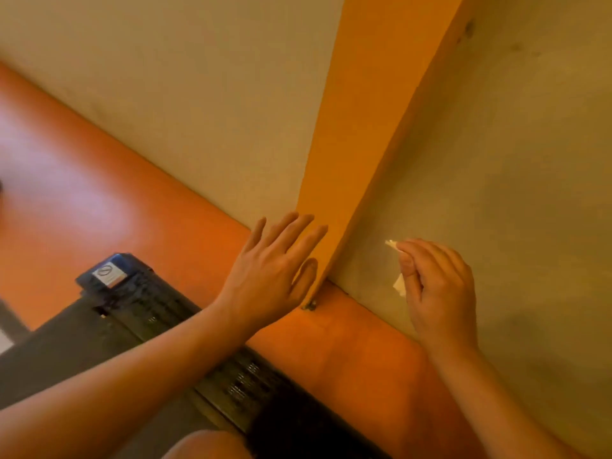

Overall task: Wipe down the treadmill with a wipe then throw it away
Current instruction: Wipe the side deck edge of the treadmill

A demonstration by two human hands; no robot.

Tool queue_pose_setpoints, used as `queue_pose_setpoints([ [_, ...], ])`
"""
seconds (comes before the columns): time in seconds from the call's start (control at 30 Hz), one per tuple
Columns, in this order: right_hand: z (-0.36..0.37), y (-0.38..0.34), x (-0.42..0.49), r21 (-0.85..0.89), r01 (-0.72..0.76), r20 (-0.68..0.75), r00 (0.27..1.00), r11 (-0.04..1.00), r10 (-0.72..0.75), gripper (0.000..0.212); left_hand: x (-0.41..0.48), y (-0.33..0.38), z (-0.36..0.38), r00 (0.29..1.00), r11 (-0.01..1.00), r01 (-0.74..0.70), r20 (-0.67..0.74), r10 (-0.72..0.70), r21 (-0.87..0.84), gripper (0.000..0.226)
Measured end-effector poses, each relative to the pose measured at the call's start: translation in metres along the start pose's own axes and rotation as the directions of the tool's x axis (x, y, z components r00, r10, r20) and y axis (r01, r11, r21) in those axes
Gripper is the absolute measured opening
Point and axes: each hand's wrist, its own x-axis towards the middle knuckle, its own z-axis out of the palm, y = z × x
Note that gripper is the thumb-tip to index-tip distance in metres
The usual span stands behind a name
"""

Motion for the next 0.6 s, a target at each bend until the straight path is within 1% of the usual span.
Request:
queue_pose_setpoints([
  [0.07,0.007,-0.028,0.008,0.057,-0.006,0.023,1.0,0.998,0.005,0.039,-0.017,-0.023,-0.022,0.997,0.996,0.078,-0.009,-0.078,0.043,0.051],
  [0.2,0.014,-0.088,0.019,0.164,0.022,0.109,0.993,0.986,-0.04,0.039,-0.046,-0.065,-0.067,0.97,0.961,0.237,0.011,-0.241,0.139,0.052],
  [0.33,0.014,-0.153,0.034,0.23,0.074,0.213,0.969,0.971,-0.124,0.038,-0.081,-0.099,-0.11,0.906,0.888,0.415,0.002,-0.424,0.2,0.054],
  [0.43,0.014,-0.203,0.054,0.286,0.133,0.231,0.952,0.949,-0.203,0.033,-0.1,-0.115,-0.147,0.839,0.818,0.538,-0.034,-0.543,0.203,0.055],
  [0.53,0.015,-0.251,0.082,0.304,0.219,0.196,0.938,0.927,-0.286,0.033,-0.105,-0.126,-0.178,0.803,0.777,0.587,-0.043,-0.594,0.227,0.054],
  [0.6,0.016,-0.281,0.098,0.312,0.256,0.198,0.924,0.915,-0.326,0.035,-0.106,-0.133,-0.199,0.775,0.745,0.621,-0.049,-0.63,0.244,0.055],
])
